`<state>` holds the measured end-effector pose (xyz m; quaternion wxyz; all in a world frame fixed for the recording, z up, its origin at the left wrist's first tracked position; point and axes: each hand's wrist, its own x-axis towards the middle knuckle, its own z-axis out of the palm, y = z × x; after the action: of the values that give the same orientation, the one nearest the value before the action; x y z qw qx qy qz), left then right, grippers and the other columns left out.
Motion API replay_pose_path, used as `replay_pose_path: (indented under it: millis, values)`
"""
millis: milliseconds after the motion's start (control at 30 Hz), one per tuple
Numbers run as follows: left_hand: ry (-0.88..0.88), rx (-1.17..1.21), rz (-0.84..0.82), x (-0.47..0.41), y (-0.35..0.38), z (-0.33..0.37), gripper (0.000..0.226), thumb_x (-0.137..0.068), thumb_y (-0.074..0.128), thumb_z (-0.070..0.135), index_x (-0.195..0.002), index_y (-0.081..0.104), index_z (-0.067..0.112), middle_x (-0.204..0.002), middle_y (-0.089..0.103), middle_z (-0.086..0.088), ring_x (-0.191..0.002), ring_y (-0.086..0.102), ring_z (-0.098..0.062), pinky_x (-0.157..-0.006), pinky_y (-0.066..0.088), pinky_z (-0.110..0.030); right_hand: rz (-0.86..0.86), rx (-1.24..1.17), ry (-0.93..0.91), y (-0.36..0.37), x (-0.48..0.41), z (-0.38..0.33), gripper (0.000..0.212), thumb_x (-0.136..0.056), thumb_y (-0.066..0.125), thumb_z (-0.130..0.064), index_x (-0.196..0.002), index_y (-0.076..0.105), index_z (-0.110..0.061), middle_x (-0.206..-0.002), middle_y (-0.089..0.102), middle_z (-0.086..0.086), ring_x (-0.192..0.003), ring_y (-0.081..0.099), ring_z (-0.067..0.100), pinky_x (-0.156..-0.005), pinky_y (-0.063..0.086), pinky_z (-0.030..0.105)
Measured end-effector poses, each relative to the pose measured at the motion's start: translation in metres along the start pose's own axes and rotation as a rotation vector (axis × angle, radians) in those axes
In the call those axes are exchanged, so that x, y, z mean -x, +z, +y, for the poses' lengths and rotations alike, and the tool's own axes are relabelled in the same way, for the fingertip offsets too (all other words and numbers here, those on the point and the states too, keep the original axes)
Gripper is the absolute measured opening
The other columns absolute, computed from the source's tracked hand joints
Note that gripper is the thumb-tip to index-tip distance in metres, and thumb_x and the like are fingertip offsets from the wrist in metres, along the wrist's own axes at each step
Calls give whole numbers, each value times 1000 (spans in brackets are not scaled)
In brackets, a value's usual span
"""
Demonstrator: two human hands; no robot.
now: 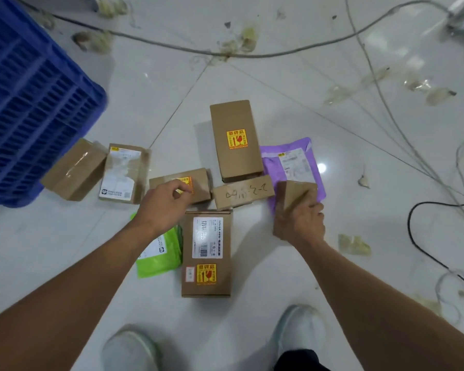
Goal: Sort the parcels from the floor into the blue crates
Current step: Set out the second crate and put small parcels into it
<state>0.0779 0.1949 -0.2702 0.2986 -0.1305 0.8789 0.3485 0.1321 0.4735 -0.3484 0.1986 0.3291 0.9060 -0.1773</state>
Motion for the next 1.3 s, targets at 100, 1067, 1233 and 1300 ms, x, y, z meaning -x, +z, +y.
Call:
replay_pose_path:
  millis: [100, 1067, 1233, 1300]
  values:
    - [-7, 10, 16, 10, -10, 6, 19, -96, 52, 26, -103, 69, 32, -95, 70, -2, -87, 70, -23, -78, 53, -34, -6, -20, 11, -11, 5, 1, 102, -75, 69, -57, -145, 12, -11, -121, 44, 21, -107, 50, 43, -87, 46, 48]
    - [-60, -82, 59, 443, -314, 223, 24, -96, 53, 32, -117, 65, 26, -107, 70, -4, -105, 64, -27, -93, 49, -35, -82, 404, -731, -511, 352, -143, 83, -79, 66, -55, -148, 29, -27, -135, 39, 10, -119, 44, 33, -98, 39, 45]
    - [-94, -115, 216, 495, -356, 234, 25, -95, 52, 33, -115, 66, 23, -114, 69, -3, -110, 62, -30, -91, 46, -37, -75, 442, -925, -557, 391, -190, 81, -83, 64, -54, -150, 29, -25, -138, 36, 10, -123, 40, 33, -103, 36, 45]
    - [-115, -93, 284, 508, -372, 233, 19, -94, 53, 32, -107, 65, 26, -110, 69, -3, -106, 62, -29, -89, 46, -37, -62, 474, -1014, -570, 402, -209, 82, -81, 67, -50, -150, 29, -25, -140, 36, 11, -125, 39, 34, -104, 35, 46]
